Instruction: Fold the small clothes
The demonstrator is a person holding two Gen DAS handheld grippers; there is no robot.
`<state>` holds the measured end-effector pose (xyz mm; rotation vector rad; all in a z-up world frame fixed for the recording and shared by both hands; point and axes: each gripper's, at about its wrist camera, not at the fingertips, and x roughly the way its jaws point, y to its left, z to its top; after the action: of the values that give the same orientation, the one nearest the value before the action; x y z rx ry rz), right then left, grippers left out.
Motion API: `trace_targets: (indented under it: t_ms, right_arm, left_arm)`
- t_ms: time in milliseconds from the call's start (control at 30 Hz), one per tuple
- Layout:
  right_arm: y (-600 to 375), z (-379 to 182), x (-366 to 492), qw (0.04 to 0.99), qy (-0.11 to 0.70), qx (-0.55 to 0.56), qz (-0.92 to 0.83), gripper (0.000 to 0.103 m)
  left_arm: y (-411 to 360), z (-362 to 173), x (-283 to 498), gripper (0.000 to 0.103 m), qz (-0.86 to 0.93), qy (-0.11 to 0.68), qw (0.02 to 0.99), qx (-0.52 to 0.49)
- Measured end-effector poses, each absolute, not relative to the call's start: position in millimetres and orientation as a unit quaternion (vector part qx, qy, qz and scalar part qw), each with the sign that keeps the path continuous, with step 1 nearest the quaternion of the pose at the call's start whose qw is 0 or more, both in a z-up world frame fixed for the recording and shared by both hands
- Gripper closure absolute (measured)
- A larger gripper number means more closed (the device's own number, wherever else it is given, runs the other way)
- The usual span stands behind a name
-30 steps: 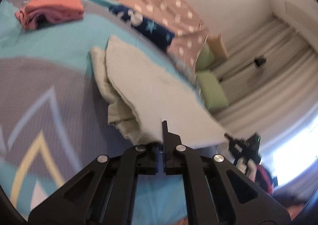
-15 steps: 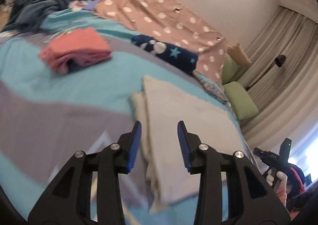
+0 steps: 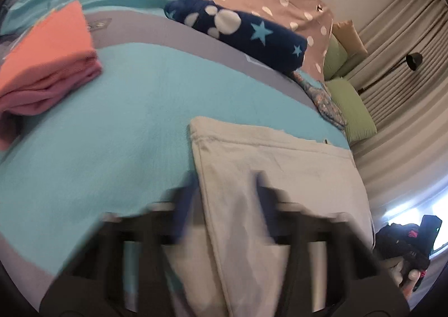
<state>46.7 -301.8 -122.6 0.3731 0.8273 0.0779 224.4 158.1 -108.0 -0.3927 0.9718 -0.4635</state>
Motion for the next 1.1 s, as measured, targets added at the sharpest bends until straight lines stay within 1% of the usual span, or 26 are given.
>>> trace_targets:
  t_ms: [67, 100, 167, 367, 433, 467, 500, 533, 567, 600, 667, 700, 733, 767, 833, 867, 933, 1033, 1100]
  right_arm:
    - [-314.7, -119.1, 51.0, 0.905, 0.391, 0.169, 0.018, 0.067]
    - [-323.0, -116.8, 56.2, 0.908, 0.385, 0.164, 0.008, 0.063]
    - [-340.2, -115.8, 70.4, 0.911, 0.38, 0.161, -0.006, 0.061]
    - [-377.8, -124.2, 157.3, 0.903, 0.397, 0.165, 0.001, 0.06]
    - [-384.9, -133.0, 192.7, 0.896, 0.407, 0.176, 0.013, 0.058]
    - [-387.3, -136.9, 205.4, 0.893, 0.412, 0.182, 0.018, 0.054]
    - [-389.5, -142.5, 219.7, 0.889, 0.417, 0.189, 0.023, 0.05]
    - [-390.6, -148.8, 233.7, 0.884, 0.426, 0.192, 0.028, 0.049]
    - [-389.9, -152.6, 242.4, 0.881, 0.432, 0.192, 0.031, 0.048]
    - [-389.5, -158.7, 252.7, 0.877, 0.439, 0.192, 0.037, 0.048]
    - [-387.3, -169.7, 265.9, 0.869, 0.452, 0.193, 0.051, 0.048]
    - [-385.9, -171.3, 269.3, 0.871, 0.45, 0.188, 0.054, 0.055]
    - [-383.6, -169.7, 269.4, 0.877, 0.441, 0.179, 0.061, 0.075]
    - [-383.4, -167.0, 269.2, 0.875, 0.439, 0.188, 0.078, 0.1]
    - [-392.8, -143.5, 251.7, 0.89, 0.383, 0.228, 0.101, 0.1]
    - [-397.0, -135.1, 246.0, 0.893, 0.363, 0.242, 0.114, 0.1]
    - [-403.5, -110.5, 228.2, 0.902, 0.321, 0.252, 0.14, 0.1]
    - [-402.7, -103.0, 232.7, 0.907, 0.316, 0.239, 0.144, 0.099]
    - [-396.8, -112.5, 250.0, 0.904, 0.339, 0.221, 0.137, 0.099]
  left_arm:
    - [158.4, -102.4, 219.7, 0.095, -0.231, 0.44, 0.847, -0.188]
    - [158.9, -93.3, 210.5, 0.095, -0.243, 0.417, 0.856, -0.187]
    - [161.2, -80.5, 195.0, 0.095, -0.252, 0.394, 0.866, -0.179]
    - [157.4, -82.4, 201.1, 0.094, -0.242, 0.406, 0.864, -0.174]
    - [154.5, -84.4, 208.0, 0.094, -0.234, 0.415, 0.862, -0.171]
    - [151.5, -86.0, 212.6, 0.092, -0.226, 0.42, 0.863, -0.167]
    - [150.0, -88.2, 215.6, 0.088, -0.22, 0.427, 0.862, -0.163]
    - [150.3, -91.6, 218.3, 0.085, -0.215, 0.433, 0.861, -0.159]
    - [148.6, -93.9, 221.8, 0.08, -0.207, 0.439, 0.86, -0.154]
    - [147.6, -96.0, 224.7, 0.078, -0.202, 0.444, 0.86, -0.151]
    - [146.7, -99.8, 229.1, 0.078, -0.196, 0.45, 0.858, -0.151]
    - [145.6, -101.3, 231.6, 0.079, -0.192, 0.452, 0.858, -0.151]
    - [144.8, -101.5, 233.3, 0.087, -0.191, 0.45, 0.859, -0.151]
    - [144.7, -100.2, 234.1, 0.095, -0.192, 0.447, 0.86, -0.151]
    - [144.9, -86.6, 228.9, 0.097, -0.198, 0.424, 0.871, -0.151]
    - [145.8, -77.0, 223.4, 0.101, -0.201, 0.408, 0.878, -0.149]
    - [147.9, -53.4, 208.2, 0.1, -0.213, 0.374, 0.891, -0.146]
    - [151.4, -32.8, 197.9, 0.1, -0.205, 0.345, 0.908, -0.119]
    - [154.6, -39.3, 210.4, 0.099, -0.2, 0.356, 0.905, -0.122]
